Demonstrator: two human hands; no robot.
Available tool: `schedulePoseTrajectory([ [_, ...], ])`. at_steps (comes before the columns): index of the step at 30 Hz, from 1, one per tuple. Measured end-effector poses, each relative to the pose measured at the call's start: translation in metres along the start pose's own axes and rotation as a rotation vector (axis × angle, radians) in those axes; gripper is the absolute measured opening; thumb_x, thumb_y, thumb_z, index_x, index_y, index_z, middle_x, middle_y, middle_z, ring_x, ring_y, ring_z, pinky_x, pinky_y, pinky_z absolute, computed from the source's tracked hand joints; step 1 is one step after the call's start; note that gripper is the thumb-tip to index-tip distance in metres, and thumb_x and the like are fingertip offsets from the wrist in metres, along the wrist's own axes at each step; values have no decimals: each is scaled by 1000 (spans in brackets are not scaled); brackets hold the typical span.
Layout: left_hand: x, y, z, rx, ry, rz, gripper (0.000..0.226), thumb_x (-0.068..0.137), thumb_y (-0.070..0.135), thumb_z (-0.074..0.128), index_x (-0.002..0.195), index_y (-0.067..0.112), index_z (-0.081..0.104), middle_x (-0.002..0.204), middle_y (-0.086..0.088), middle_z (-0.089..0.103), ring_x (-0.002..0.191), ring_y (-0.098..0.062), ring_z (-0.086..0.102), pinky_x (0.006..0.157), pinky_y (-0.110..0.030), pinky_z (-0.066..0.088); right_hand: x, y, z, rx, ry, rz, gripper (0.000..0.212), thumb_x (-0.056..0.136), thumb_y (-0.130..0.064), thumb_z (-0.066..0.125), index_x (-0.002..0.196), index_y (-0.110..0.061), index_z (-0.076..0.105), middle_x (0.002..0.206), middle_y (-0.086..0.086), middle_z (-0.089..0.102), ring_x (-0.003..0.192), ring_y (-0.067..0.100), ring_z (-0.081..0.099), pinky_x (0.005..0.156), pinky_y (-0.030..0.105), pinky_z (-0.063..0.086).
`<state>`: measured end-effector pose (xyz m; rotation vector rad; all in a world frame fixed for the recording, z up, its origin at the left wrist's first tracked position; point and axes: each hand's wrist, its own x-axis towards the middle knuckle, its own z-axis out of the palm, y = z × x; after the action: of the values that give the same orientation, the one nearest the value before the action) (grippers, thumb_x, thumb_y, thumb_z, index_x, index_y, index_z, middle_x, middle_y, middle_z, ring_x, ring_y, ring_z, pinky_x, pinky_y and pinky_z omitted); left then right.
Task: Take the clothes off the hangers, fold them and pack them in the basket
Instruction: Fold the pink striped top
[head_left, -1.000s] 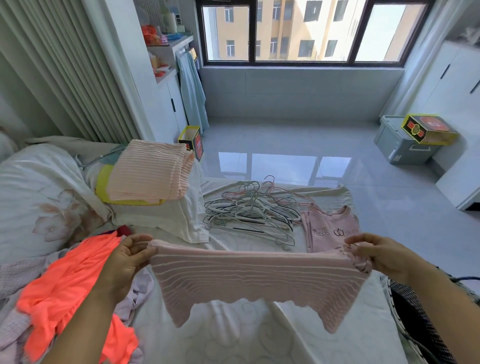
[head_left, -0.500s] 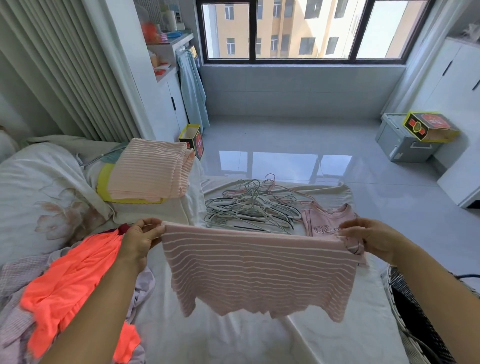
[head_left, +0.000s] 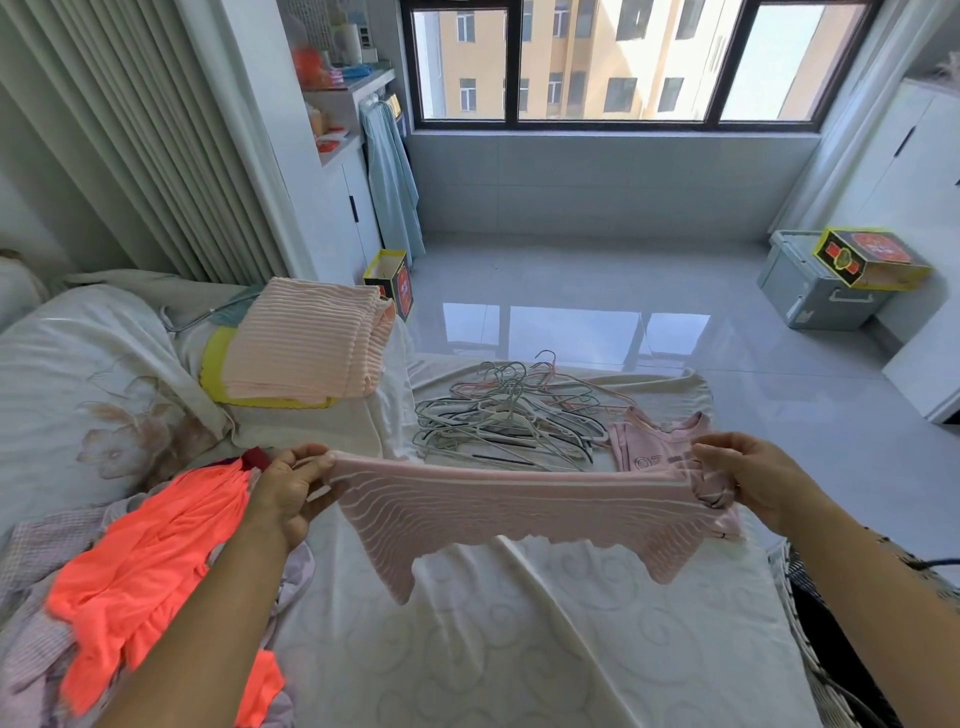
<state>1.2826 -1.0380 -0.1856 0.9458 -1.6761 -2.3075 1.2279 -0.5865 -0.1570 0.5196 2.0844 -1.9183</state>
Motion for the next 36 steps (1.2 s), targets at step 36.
schedulePoseTrajectory([
  [36,23,-74,-19,124,74,139,25,98,6,39,76,13,49,48,14,56,58,-2,55,49,-6,44,26,103,13,-58,151,9,66,58,-64,75,96,-10,64,82,12,63,55,5,58,47,17,47],
])
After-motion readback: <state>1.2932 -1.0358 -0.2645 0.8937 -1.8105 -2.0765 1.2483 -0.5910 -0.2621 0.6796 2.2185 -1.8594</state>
